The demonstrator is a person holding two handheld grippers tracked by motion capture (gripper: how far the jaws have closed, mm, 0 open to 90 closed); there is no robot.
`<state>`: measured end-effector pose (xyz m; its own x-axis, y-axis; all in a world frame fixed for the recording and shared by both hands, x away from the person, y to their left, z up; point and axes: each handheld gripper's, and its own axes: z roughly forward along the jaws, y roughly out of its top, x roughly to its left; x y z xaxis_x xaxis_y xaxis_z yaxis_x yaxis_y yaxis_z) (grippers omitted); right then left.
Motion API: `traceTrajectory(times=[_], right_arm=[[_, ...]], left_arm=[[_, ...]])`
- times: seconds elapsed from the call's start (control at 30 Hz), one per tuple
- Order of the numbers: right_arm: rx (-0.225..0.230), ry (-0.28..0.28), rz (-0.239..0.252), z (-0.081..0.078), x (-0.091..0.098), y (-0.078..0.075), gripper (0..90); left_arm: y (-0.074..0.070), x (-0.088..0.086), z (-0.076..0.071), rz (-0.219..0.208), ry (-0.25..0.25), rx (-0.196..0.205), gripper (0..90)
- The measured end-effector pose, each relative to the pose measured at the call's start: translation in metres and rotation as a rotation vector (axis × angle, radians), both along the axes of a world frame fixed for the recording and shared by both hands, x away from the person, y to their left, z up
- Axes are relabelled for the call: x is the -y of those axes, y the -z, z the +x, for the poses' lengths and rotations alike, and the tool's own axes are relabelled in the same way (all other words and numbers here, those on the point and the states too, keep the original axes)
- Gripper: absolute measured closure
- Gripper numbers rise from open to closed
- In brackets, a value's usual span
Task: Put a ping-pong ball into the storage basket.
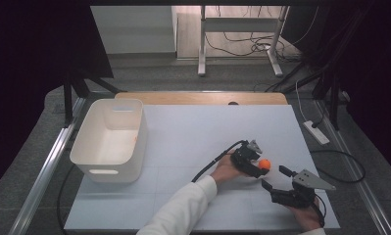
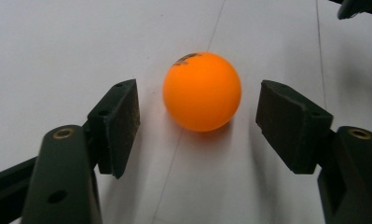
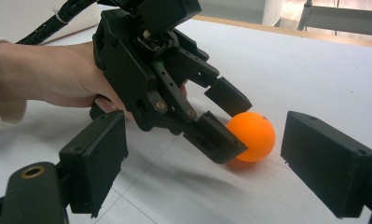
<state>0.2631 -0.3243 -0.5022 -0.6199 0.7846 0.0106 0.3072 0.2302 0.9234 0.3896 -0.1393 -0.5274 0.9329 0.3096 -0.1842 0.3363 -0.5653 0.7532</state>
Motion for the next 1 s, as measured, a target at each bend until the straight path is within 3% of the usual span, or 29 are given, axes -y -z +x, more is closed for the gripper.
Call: traceTrajectory(times=[0.37, 0.47, 0.7, 1.0], right_arm=[[0.000, 0.003, -0.004, 0.000, 0.002, 0.000, 14.6], [-0.001, 0.006, -0.003, 0.000, 0.003, 0.000, 14.6], [-0.001, 0.005, 0.000, 0.000, 0.003, 0.000, 14.6], [-0.003, 0.004, -0.009, -0.001, 0.002, 0.001, 14.6]], left_arm=[[-0.001, 0.010, 0.000, 0.036, 0.022, 0.011, 43.2], [-0.001, 0.011, 0.000, 0.040, 0.030, 0.011, 50.1], [-0.005, 0.009, -0.002, 0.040, 0.041, 0.031, 51.1], [-0.014, 0.000, -0.004, 0.027, 0.016, 0.037, 51.2]])
